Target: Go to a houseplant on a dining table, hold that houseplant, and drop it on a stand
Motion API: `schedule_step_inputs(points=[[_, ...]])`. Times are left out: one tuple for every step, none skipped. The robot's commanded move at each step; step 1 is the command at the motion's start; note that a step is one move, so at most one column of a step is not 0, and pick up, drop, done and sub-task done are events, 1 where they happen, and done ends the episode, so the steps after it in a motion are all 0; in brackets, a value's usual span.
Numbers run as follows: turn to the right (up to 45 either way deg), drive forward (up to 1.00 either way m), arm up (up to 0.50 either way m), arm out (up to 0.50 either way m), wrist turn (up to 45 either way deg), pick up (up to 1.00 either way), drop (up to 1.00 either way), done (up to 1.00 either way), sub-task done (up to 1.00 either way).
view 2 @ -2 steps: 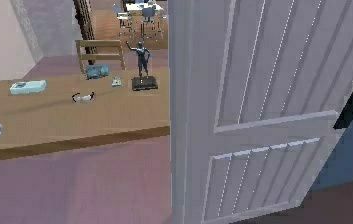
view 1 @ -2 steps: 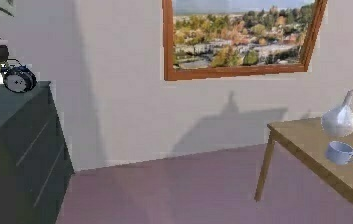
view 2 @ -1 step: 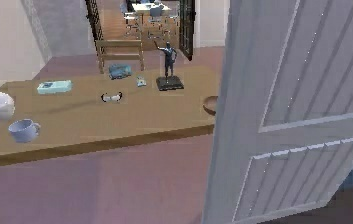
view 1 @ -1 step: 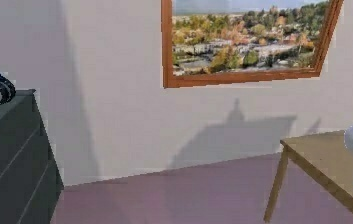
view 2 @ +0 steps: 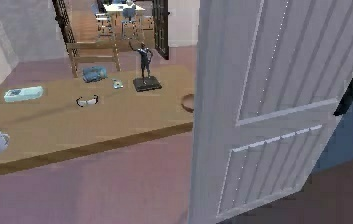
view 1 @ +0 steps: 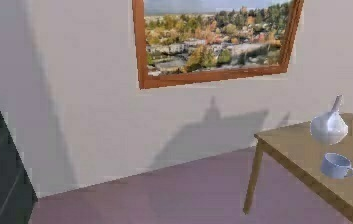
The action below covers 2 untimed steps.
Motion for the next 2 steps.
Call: schedule_step_inputs(points=[[0.0, 1.0, 0.0, 0.0, 0.0, 0.0, 0.0, 0.0, 0.0], [3.0, 0.0, 0.0, 0.0, 0.0, 0.0, 0.0, 0.0, 0.0]])
